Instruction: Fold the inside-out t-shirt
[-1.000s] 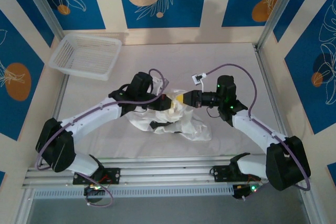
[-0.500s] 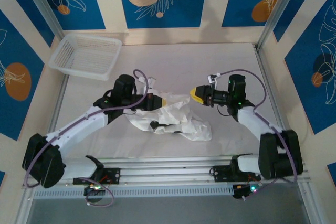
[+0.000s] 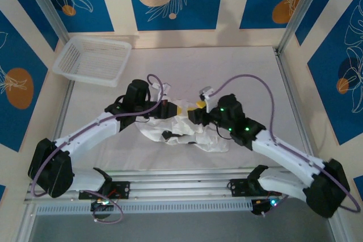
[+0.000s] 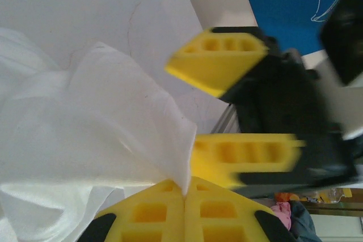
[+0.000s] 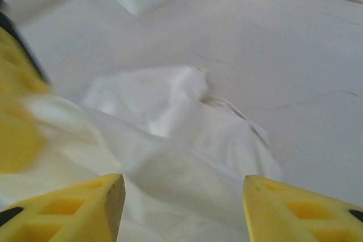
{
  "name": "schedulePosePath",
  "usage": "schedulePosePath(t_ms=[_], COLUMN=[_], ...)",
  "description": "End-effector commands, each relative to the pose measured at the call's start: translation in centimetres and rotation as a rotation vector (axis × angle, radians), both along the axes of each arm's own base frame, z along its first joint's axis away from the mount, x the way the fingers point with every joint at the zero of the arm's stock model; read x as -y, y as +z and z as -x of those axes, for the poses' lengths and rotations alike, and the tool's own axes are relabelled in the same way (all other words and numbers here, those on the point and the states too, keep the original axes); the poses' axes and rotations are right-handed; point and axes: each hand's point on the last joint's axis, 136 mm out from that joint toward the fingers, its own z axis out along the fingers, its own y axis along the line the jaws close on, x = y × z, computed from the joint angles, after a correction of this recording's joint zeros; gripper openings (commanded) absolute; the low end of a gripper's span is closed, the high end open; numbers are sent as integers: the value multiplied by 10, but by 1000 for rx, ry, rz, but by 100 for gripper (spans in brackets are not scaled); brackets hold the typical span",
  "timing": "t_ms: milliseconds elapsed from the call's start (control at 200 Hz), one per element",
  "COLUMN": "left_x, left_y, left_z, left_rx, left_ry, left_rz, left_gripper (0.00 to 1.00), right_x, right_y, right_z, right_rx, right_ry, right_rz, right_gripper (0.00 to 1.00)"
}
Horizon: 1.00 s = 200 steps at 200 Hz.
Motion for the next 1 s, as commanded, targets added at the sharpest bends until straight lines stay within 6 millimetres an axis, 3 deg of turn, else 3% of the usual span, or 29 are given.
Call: schedulePosePath(t_ms=[0, 265, 440, 580, 705, 825, 995], left_x=[6, 6, 7, 7, 7, 7, 8], left_y=[21, 20, 20, 17, 15, 13, 11], left_z=[0, 0, -1, -2, -2, -2, -2], left_rx=[36, 37, 40, 36, 34, 33, 29], left_ry=[-21, -19, -21, -22, -23, -25, -27], left_rz=[42, 39, 40, 33, 31, 28, 30], left_gripper=[0, 0, 0, 0, 0, 0, 0], right_x=[16, -17, -15, 6, 40, 71, 89], right_y=[23, -3, 12, 24, 15, -4, -33], right_z=[-36, -34, -46, -56, -54, -39, -21], right_rx=[196, 260, 367, 371, 160, -132, -493], right_ry=[-123, 26, -41, -161, -245, -274, -266], right_rz=[144, 328, 390, 394, 344, 176, -71], right_gripper=[57, 64, 67, 66, 58, 52, 43])
